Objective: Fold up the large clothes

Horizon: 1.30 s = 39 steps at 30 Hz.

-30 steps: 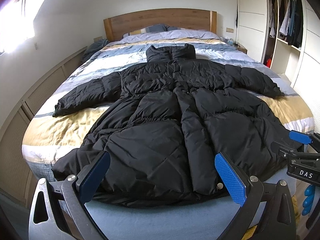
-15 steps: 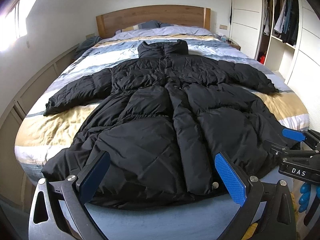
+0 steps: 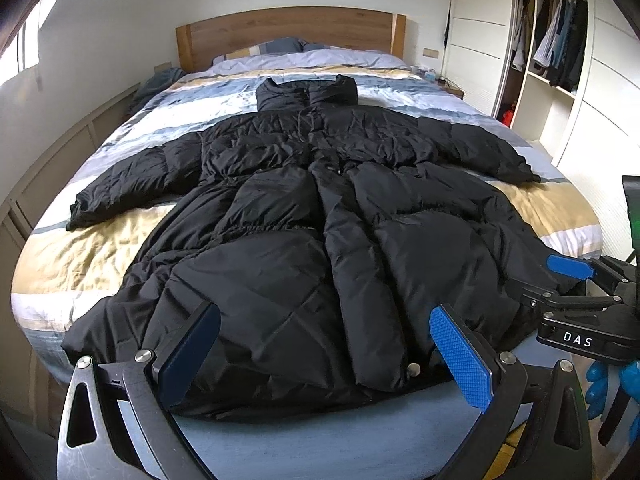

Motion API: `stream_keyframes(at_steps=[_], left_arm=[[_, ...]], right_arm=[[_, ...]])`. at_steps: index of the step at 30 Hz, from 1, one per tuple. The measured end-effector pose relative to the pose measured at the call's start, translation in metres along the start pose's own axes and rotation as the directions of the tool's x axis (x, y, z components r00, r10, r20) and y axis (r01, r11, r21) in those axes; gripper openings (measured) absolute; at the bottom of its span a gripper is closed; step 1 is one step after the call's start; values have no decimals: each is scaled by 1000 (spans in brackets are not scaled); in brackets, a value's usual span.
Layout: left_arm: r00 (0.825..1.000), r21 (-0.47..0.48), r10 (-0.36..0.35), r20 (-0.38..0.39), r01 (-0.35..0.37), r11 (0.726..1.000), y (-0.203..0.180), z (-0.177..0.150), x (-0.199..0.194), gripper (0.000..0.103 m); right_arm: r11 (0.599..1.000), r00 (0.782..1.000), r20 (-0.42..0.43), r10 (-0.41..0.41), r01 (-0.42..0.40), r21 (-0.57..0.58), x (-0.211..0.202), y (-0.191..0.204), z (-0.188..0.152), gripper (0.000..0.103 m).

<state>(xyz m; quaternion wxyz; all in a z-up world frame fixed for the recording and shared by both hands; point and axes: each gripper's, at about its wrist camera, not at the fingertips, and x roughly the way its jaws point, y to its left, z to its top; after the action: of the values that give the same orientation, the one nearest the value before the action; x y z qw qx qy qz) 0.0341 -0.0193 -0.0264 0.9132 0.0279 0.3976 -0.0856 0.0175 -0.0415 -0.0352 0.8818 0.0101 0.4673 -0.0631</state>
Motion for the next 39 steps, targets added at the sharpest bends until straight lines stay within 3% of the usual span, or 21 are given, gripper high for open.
stream_keyframes(at_steps=[17,39], left_arm=[[998,0,-42,-37,42,999,2,0,15,102],[997,2,-21,-75,21,1000,3,0,32,103]], right_arm=[[1000,999,-35,-26,27,3,11,0,2,74],[1000,999,-49,-16,16,5,23,-3,5,74]])
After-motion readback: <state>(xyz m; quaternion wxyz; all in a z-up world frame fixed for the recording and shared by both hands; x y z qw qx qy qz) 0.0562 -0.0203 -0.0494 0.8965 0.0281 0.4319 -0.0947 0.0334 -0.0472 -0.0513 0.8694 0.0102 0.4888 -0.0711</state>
